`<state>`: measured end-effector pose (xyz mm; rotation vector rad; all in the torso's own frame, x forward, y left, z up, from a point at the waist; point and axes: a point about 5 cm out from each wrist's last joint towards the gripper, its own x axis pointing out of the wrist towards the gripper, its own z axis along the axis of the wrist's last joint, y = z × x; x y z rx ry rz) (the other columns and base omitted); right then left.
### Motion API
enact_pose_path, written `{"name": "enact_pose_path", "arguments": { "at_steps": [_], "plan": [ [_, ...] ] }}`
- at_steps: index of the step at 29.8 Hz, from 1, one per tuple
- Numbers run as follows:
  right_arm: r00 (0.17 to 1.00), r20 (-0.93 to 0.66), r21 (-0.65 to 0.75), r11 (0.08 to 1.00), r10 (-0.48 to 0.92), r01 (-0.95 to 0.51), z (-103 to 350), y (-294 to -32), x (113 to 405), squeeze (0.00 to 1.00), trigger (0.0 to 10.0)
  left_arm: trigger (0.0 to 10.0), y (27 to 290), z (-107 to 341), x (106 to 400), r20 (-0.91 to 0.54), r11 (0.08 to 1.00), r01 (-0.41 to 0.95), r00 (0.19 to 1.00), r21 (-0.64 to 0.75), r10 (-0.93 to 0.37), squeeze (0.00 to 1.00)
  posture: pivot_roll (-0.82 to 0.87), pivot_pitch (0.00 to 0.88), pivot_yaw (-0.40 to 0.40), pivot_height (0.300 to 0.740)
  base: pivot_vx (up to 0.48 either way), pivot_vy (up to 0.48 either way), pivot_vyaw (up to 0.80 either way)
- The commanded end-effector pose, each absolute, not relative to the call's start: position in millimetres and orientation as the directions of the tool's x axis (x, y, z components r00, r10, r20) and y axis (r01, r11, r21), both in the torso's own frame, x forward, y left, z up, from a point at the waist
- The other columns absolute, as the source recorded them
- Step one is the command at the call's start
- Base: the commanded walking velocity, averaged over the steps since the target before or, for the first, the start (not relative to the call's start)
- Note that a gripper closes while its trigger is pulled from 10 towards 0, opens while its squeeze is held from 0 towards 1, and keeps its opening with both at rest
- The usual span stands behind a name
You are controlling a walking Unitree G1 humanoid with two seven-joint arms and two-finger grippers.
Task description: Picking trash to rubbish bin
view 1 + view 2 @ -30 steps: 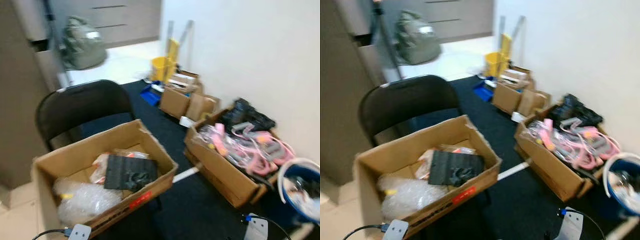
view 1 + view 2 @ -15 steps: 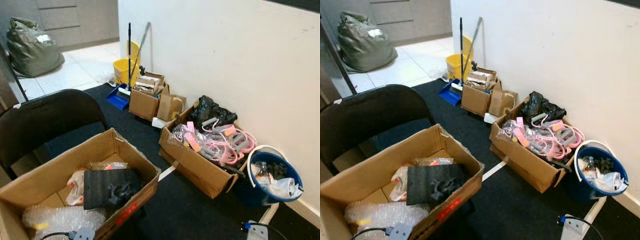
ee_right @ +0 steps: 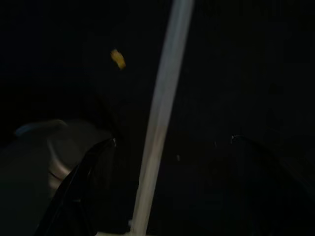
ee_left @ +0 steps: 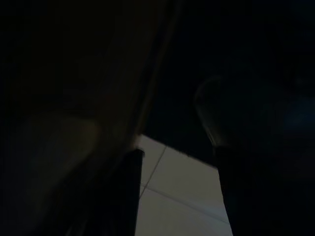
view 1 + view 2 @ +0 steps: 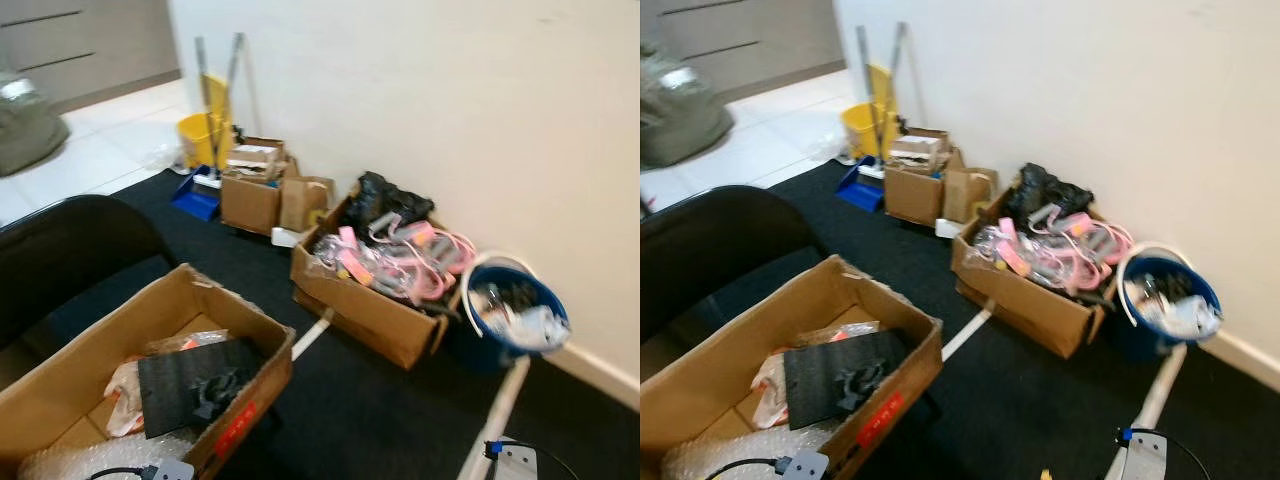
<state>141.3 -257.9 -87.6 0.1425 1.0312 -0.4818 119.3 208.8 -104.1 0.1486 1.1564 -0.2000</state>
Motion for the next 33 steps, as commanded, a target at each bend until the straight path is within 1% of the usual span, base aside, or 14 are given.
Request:
{"name": "enact_pose_path", "arguments": {
  "at_steps": [1, 9, 16, 21, 27, 31, 33],
  "plan": [
    [0.427, -0.847, -0.106, 0.887, -0.318, 0.450, -87, -258, 144, 0.00, 10.0, 10.0, 202, -101, 132, -0.899, 0.965, 0.262, 0.426, 0.012, -0.104, 0.00, 0.02, 0.076, 0.015, 0.740, 0.000, 0.000, -0.80],
    [0.430, -0.844, -0.120, 0.895, -0.320, 0.429, -85, -261, 146, 0.00, 10.0, 10.0, 198, -102, 132, -0.900, 0.965, 0.263, 0.421, 0.001, -0.114, 0.00, 0.04, 0.079, -0.008, 0.740, 0.000, 0.000, -0.80],
    [0.432, -0.844, -0.121, 0.898, -0.317, 0.423, -85, -260, 147, 0.00, 10.0, 10.0, 197, -102, 131, -0.901, 0.966, 0.259, 0.418, -0.008, -0.119, 0.00, 0.04, 0.084, -0.008, 0.740, 0.000, 0.000, -0.80],
    [0.431, -0.846, -0.117, 0.897, -0.314, 0.426, -86, -258, 146, 0.00, 10.0, 10.0, 197, -101, 133, -0.903, 0.956, 0.291, 0.414, 0.013, -0.114, 0.00, 0.04, 0.085, 0.000, 0.740, 0.000, 0.000, -0.80],
    [0.431, -0.849, -0.109, 0.898, -0.307, 0.426, -87, -256, 145, 0.00, 10.0, 10.0, 202, -101, 134, -0.898, 0.955, 0.288, 0.435, 0.074, -0.062, 0.00, 0.04, 0.084, 0.006, 0.740, 0.000, 0.000, -0.80],
    [0.435, -0.846, -0.105, 0.896, -0.308, 0.432, -87, -255, 144, 0.00, 10.0, 10.0, 204, -100, 134, -0.894, 0.960, 0.267, 0.446, 0.081, -0.048, 0.00, 0.05, 0.086, 0.008, 0.740, 0.000, 0.000, -0.80],
    [0.439, -0.844, -0.105, 0.897, -0.309, 0.429, -87, -255, 144, 0.00, 10.0, 10.0, 196, -98, 143, -0.879, 0.960, 0.270, 0.472, 0.073, -0.066, 0.00, 0.05, 0.088, 0.010, 0.740, 0.000, 0.000, 0.00]
  ]
}}
